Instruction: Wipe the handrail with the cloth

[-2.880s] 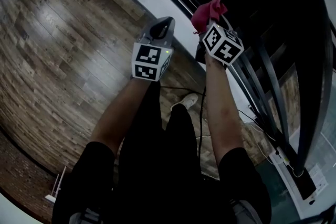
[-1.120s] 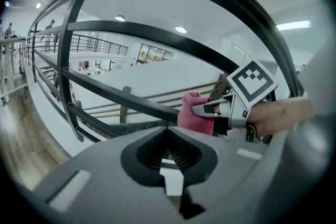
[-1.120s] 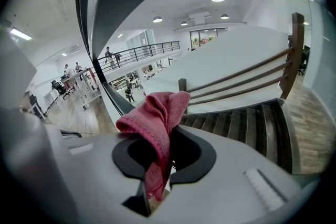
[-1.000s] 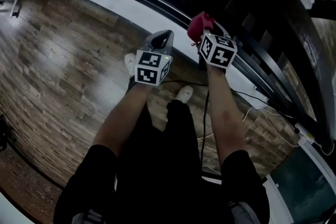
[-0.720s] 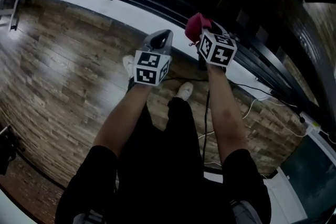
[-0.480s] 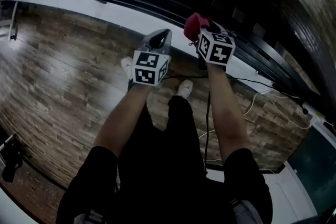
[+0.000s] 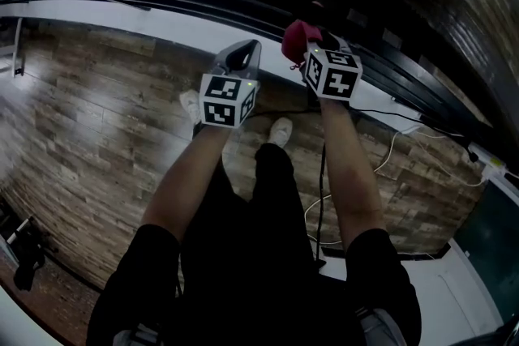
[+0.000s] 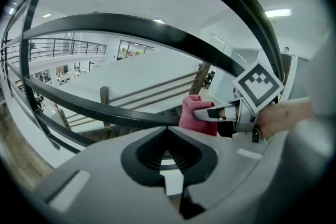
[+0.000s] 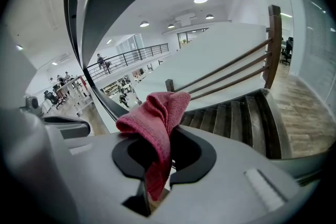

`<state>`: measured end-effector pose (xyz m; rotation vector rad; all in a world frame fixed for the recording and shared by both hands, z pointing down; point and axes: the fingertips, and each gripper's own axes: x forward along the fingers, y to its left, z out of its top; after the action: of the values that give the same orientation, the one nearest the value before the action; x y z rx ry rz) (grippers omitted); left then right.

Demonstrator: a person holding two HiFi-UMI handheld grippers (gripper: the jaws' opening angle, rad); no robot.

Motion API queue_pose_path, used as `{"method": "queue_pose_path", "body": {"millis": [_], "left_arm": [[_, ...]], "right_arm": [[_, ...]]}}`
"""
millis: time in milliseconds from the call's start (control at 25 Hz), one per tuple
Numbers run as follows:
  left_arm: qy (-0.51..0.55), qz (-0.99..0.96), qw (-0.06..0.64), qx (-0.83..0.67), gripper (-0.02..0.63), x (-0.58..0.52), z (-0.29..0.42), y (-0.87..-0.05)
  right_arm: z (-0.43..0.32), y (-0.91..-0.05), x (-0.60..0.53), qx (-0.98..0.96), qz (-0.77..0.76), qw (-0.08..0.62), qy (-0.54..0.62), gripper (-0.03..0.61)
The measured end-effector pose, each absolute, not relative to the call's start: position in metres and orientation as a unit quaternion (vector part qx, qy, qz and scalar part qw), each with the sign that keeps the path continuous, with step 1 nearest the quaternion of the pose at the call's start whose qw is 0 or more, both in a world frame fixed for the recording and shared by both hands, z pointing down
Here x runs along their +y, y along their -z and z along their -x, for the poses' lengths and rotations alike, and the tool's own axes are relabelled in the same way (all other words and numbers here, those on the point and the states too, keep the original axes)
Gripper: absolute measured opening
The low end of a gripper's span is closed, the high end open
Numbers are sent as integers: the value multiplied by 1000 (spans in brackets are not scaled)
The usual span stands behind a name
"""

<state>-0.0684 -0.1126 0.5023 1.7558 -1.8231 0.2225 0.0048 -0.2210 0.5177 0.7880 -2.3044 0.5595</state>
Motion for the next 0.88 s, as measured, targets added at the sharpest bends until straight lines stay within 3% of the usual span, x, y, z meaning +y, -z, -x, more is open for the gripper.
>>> {"method": "queue_pose_path", "body": {"millis": [880], "left_arm": [[-101, -712, 300, -627, -2, -152, -25, -499]], "right_arm": [[-124, -513, -253, -841, -379, 293, -252, 52]]}}
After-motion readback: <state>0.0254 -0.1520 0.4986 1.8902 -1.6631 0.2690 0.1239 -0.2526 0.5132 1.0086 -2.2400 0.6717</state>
